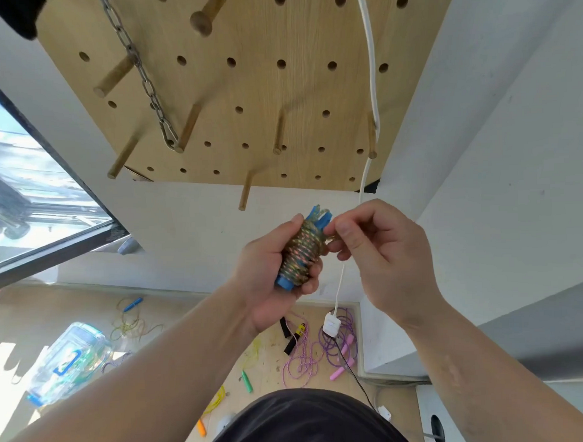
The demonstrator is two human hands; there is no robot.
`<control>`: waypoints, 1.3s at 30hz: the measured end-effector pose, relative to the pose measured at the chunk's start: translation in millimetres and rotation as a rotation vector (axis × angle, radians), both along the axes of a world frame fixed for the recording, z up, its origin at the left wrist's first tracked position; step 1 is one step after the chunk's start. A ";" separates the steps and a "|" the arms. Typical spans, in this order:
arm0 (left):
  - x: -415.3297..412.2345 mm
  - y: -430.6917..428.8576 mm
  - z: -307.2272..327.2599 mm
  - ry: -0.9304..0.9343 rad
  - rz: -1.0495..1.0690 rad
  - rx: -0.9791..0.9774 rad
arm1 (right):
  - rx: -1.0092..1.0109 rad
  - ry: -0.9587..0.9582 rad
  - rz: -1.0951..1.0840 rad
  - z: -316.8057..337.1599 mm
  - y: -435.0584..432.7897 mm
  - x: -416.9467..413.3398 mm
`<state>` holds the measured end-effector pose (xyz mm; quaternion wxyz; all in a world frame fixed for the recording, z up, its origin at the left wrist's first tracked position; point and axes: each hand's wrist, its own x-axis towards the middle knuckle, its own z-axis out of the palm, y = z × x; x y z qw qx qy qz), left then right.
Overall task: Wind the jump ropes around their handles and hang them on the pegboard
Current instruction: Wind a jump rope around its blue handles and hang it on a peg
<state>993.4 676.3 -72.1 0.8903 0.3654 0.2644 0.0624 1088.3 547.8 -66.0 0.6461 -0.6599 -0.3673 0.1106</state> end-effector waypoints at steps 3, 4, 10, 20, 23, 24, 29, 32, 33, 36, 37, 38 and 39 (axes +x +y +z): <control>-2.9 4.9 -4.8 0.111 0.087 0.247 | -0.099 0.090 -0.028 -2.5 6.0 4.1; -3.6 5.2 -5.4 0.119 0.111 0.350 | -0.105 0.146 -0.045 -3.8 8.5 3.3; -1.4 -1.5 -1.7 0.064 0.216 0.577 | -0.057 0.187 -0.117 -9.0 14.9 -3.1; -2.3 -0.9 -6.3 0.027 0.244 0.719 | -0.076 0.078 -0.039 -20.9 12.8 4.8; -3.8 -0.6 -6.2 0.015 0.235 0.779 | -0.113 -0.017 -0.028 -20.0 11.2 6.2; -4.1 -0.8 -5.9 0.019 0.237 0.789 | -0.124 -0.058 -0.026 -19.4 10.7 6.4; -5.3 -2.6 -4.2 0.087 0.226 0.865 | -0.184 -0.266 -0.052 -21.8 10.1 6.7; -4.6 -6.7 -3.4 0.125 0.223 0.906 | -0.215 -0.322 -0.113 -23.1 12.0 1.5; -3.7 -8.4 -3.9 0.142 0.229 0.911 | -0.230 -0.340 -0.126 -23.0 13.0 0.9; -1.4 -11.9 -6.7 0.187 0.257 0.892 | -0.299 -0.483 -0.137 -23.6 16.2 4.7; -1.1 -12.3 -8.4 0.195 0.266 0.884 | -0.326 -0.532 -0.130 -24.4 17.2 6.8; -1.1 -12.4 -9.8 0.198 0.271 0.878 | -0.353 -0.576 -0.122 -25.5 18.2 8.6; -0.9 -12.0 -11.6 0.200 0.269 0.875 | -0.376 -0.614 -0.114 -26.7 19.1 9.7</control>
